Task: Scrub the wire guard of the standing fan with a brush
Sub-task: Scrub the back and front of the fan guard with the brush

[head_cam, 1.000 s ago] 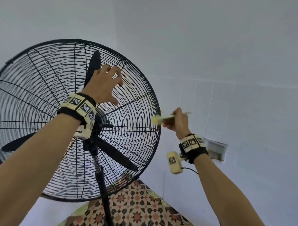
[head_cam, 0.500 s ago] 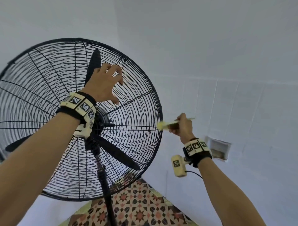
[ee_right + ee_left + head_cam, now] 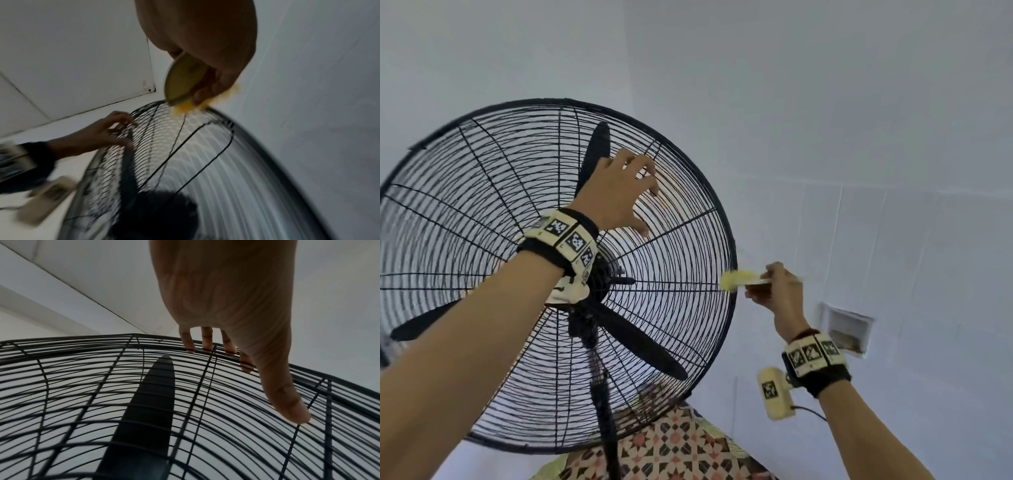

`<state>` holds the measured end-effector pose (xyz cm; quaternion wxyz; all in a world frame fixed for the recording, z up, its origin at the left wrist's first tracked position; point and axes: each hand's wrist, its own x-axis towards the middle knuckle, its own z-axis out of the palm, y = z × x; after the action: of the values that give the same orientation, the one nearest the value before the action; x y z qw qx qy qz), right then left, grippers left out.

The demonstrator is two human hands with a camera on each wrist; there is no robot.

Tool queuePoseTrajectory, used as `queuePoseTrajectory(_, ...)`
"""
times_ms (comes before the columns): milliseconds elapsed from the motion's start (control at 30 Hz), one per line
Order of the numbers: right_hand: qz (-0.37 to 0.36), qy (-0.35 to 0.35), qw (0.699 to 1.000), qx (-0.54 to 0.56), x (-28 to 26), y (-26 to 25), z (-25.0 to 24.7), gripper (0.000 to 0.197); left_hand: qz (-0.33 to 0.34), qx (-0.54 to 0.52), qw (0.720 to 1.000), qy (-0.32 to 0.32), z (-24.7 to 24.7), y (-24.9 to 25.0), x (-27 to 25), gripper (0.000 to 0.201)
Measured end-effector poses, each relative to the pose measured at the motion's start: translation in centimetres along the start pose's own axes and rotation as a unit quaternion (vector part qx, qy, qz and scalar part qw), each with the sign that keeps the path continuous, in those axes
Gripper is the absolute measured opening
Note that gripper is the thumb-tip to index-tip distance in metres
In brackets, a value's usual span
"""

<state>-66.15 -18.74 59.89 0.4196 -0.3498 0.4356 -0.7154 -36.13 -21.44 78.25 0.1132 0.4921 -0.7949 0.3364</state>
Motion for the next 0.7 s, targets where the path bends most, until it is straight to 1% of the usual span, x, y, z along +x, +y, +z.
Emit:
queuePoseTrajectory(67, -0.089, 0.005, 0.996, 0.026, -2.1, 1.6, 1.0, 0.017, 0.01, 0.011, 1.0, -0.006, -0.2, -0.1, 0.4, 0.076)
queuePoseTrajectory(133, -0.175, 0.017, 0.984, -0.016, -4.3, 3.5, 3.1, 0.018, 0.014, 0.023, 1.0, -0.009, -0.2, 0.1, 0.8, 0.075)
queuePoseTrajectory(200, -0.22, 0.055, 0.973, -0.037, -5.3, 5.1, 5.4, 0.021, 0.02, 0.031, 0.999, -0.006, 0.0, 0.2, 1.1, 0.075)
queuePoseTrajectory(267, -0.255, 0.092, 0.961, -0.047, -5.1, 6.0, 7.3, 0.021, 0.02, 0.035, 0.999, -0.004, 0.3, 0.2, 1.7, 0.076)
queuePoseTrajectory(333, -0.279, 0.115, 0.951, -0.07, -4.4, 6.2, 8.6, 0.024, 0.014, 0.046, 0.999, -0.01, 0.5, 0.3, 2.3, 0.077)
queuePoseTrajectory(400, -0.277, 0.122, 0.951, -0.064, -3.2, 6.4, 9.2, 0.024, 0.0, 0.061, 0.998, -0.017, 0.8, 0.6, 3.0, 0.078)
queuePoseTrajectory(467, -0.257, 0.121, 0.957, -0.054, -1.5, 6.4, 9.7, 0.02, -0.016, 0.073, 0.997, -0.026, 1.1, 1.0, 3.7, 0.079)
queuePoseTrajectory(533, -0.246, 0.107, 0.962, -0.055, 0.6, 5.6, 10.2, 0.015, -0.032, 0.083, 0.996, -0.032, 1.5, 1.3, 4.3, 0.082)
queuePoseTrajectory(600, -0.218, 0.087, 0.972, -0.035, 2.5, 4.0, 10.3, 0.008, -0.045, 0.084, 0.995, -0.039, 1.8, 1.4, 4.8, 0.085)
queuePoseTrajectory(700, -0.119, 0.016, 0.989, 0.085, 6.2, -0.3, 10.5, 0.032, -0.057, 0.097, 0.993, -0.042, 2.1, 1.6, 5.5, 0.092)
